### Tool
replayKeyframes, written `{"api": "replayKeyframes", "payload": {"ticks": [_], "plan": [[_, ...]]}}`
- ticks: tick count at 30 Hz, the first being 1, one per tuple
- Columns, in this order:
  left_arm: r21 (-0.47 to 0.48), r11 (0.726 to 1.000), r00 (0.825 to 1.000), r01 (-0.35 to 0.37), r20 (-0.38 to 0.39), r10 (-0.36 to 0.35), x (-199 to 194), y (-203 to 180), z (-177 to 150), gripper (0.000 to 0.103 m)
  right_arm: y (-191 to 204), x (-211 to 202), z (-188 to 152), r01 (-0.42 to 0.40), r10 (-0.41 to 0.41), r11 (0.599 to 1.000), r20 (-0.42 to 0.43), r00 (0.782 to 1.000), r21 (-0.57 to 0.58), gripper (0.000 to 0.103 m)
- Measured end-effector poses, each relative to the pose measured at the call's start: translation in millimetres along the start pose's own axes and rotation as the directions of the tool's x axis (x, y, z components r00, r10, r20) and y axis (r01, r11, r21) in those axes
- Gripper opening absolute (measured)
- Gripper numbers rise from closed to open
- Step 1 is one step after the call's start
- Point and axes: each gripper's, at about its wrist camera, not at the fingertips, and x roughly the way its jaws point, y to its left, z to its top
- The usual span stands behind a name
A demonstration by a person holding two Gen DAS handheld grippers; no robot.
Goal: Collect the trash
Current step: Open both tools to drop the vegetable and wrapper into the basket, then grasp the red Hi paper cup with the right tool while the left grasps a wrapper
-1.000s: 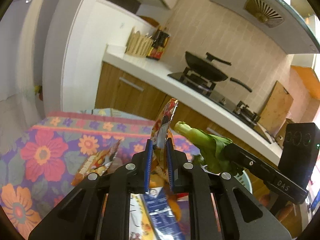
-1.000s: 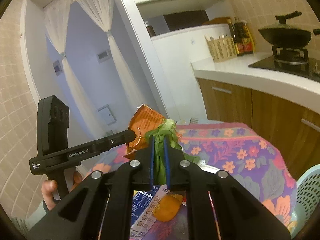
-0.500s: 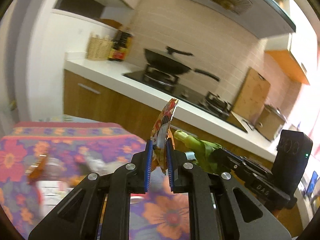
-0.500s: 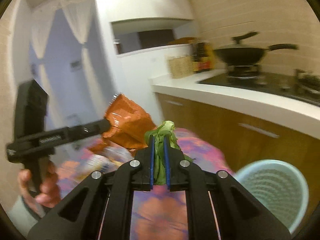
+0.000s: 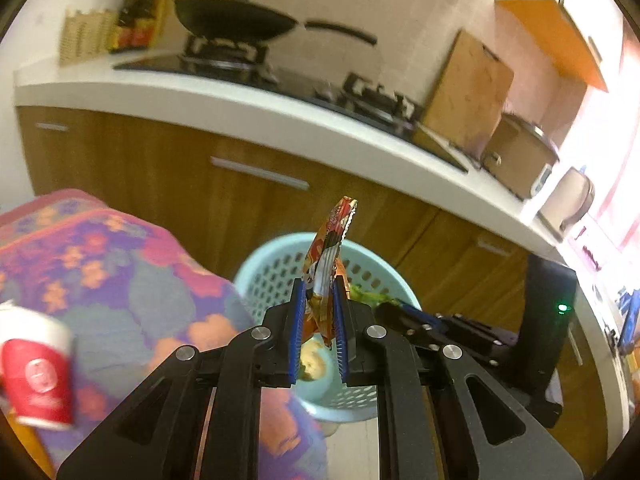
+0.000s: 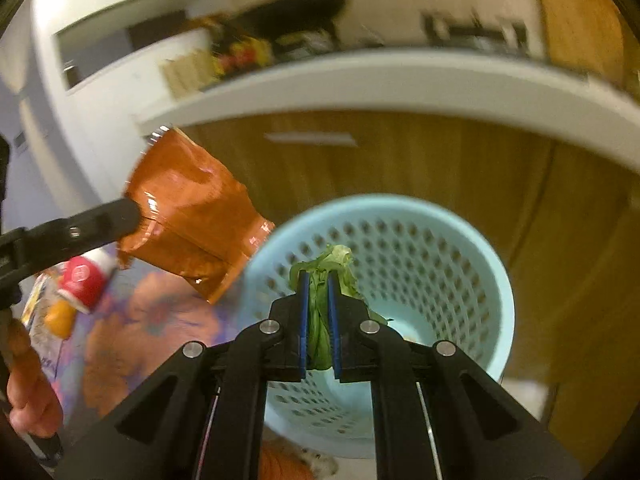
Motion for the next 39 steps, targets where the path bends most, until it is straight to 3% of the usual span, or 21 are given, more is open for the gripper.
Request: {"api": "replayKeyframes", "payload": {"ticks": [6, 12, 14, 16, 19, 25, 31, 36, 39], "plan": [[0.028, 1.000, 0.997, -0.001, -0.079, 0.003, 44, -12, 0, 0.012, -34, 25, -9, 0.002, 0.006, 0.996, -0.084, 0.996, 0.088, 0.013], [0.037, 0.999, 0.989, 0.001, -0.145, 0.005, 70, -12, -6, 0.014, -52, 21, -15, -0.011, 0.021, 0.991, -0.074, 0.997, 0.131, 0.015], [0.042, 0.999, 0.988, -0.016, -0.155, 0.022, 75, -13, -8, 0.031, -57, 19, -14, -0.008, 0.017, 0.990, -0.064, 0.998, 0.142, 0.020], [0.051, 0.998, 0.990, -0.023, -0.136, 0.029, 71, -12, -10, 0.041, -58, 12, -14, -0.003, 0.011, 0.989, -0.053, 0.999, 0.146, 0.029], [0.057, 0.998, 0.993, -0.023, -0.115, 0.030, 61, -13, -10, 0.046, -53, 2, -12, 0.004, -0.001, 0.991, -0.028, 1.000, 0.133, 0.038], [0.050, 0.998, 0.999, -0.037, -0.032, 0.038, 14, -10, -11, 0.046, -21, -27, -1, -0.023, 0.021, 0.998, 0.032, 0.999, 0.065, 0.038], [0.024, 0.999, 0.997, -0.040, 0.067, 0.038, -48, -2, -17, 0.048, 39, -55, 9, -0.083, 0.089, 0.994, 0.095, 0.992, -0.065, 0.038], [-0.028, 0.995, 0.981, -0.091, 0.169, 0.094, -111, 16, -28, 0.056, 95, -63, 12, -0.152, 0.170, 0.975, 0.103, 0.980, -0.161, 0.040], [-0.064, 0.988, 0.962, -0.143, 0.224, 0.154, -151, 31, -38, 0.057, 133, -57, 9, -0.191, 0.212, 0.958, 0.074, 0.975, -0.215, 0.040]]}}
